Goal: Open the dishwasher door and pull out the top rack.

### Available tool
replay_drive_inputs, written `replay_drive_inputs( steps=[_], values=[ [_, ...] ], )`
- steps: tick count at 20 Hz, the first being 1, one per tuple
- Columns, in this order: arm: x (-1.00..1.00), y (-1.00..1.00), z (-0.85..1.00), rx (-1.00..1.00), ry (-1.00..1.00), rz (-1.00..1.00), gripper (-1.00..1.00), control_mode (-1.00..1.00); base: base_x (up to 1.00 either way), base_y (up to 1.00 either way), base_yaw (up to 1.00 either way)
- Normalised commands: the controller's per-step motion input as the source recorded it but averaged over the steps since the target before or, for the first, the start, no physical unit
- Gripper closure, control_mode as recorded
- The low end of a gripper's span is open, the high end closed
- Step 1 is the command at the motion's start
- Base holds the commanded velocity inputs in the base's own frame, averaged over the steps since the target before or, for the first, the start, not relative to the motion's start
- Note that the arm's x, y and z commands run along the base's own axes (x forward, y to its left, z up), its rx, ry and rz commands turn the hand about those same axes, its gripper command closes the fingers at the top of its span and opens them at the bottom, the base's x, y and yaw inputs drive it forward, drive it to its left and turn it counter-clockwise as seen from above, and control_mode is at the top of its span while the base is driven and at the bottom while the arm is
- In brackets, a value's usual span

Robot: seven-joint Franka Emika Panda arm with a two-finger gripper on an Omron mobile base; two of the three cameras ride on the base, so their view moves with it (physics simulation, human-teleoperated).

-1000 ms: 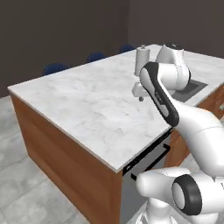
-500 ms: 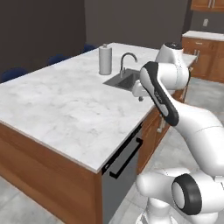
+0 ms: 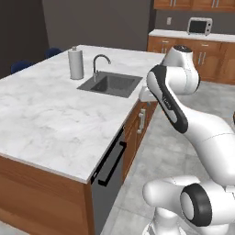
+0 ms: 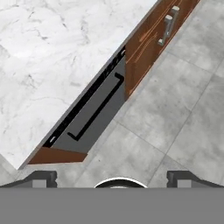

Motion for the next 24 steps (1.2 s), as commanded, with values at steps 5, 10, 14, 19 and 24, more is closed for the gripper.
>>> replay_drive_inputs(
  steps=[5, 10, 14, 19, 24],
  values=[
    [0.00, 0.00, 0.00, 0.00, 0.00, 0.00, -1.00, 1.00, -0.06, 0.25, -0.29],
    [0.00, 0.00, 0.00, 0.00, 0.00, 0.00, -1.00, 1.00, 0.00, 0.30, -0.24],
    [0.00, 0.00, 0.00, 0.00, 0.00, 0.00, -1.00, 1.00, -0.02, 0.40, -0.23],
    [0.00, 0.00, 0.00, 0.00, 0.00, 0.00, -1.00, 1.00, -0.21, 0.48, -0.21],
    [0.00, 0.00, 0.00, 0.00, 0.00, 0.00, -1.00, 1.00, -0.56, 0.35, -0.16]
  ],
)
